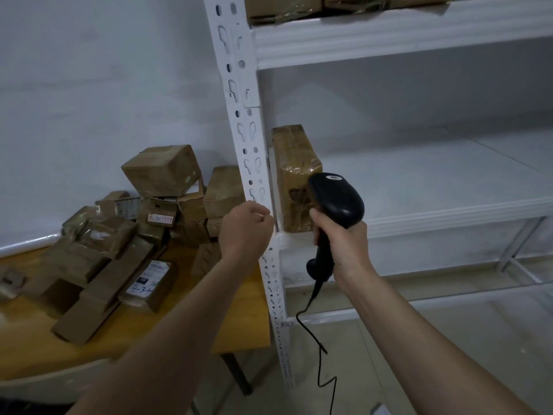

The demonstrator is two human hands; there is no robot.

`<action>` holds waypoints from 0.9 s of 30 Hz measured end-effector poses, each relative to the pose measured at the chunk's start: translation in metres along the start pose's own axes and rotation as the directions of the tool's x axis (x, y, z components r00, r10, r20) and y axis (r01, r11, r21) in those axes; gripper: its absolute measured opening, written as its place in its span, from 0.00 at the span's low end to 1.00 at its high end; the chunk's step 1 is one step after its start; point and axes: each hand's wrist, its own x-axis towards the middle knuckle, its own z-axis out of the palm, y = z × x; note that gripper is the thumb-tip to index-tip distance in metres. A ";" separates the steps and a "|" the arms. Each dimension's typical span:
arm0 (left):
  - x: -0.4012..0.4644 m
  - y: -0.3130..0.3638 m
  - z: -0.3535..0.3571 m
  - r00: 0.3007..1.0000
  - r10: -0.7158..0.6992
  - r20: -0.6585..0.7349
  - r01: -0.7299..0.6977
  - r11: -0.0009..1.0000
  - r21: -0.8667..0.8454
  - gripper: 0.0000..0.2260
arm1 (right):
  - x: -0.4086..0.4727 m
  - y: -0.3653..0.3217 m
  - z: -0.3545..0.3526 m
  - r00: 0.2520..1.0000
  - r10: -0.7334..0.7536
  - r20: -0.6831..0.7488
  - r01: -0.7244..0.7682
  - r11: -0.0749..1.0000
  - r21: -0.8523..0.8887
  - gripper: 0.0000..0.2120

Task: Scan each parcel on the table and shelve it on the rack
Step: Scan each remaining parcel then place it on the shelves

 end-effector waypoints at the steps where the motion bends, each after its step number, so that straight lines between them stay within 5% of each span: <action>1: -0.004 -0.007 -0.003 1.000 -0.007 0.011 0.007 1.000 0.011 0.07 | -0.006 0.003 0.004 0.999 -0.003 0.045 0.004 1.000 -0.020 0.03; 4: -0.012 -0.031 -0.013 0.998 -0.053 0.019 0.052 0.997 0.051 0.12 | -0.021 0.016 0.021 0.985 0.027 0.171 -0.014 0.997 -0.077 0.03; 11: -0.016 -0.103 -0.055 0.979 -0.203 0.008 0.201 0.974 0.102 0.02 | -0.034 0.053 0.082 0.960 0.139 0.244 -0.101 0.982 -0.162 0.06; 27: 0.049 -0.266 -0.184 0.932 -0.362 0.001 0.361 0.929 0.086 0.06 | -0.025 0.128 0.267 0.939 0.280 0.202 -0.242 0.951 -0.193 0.06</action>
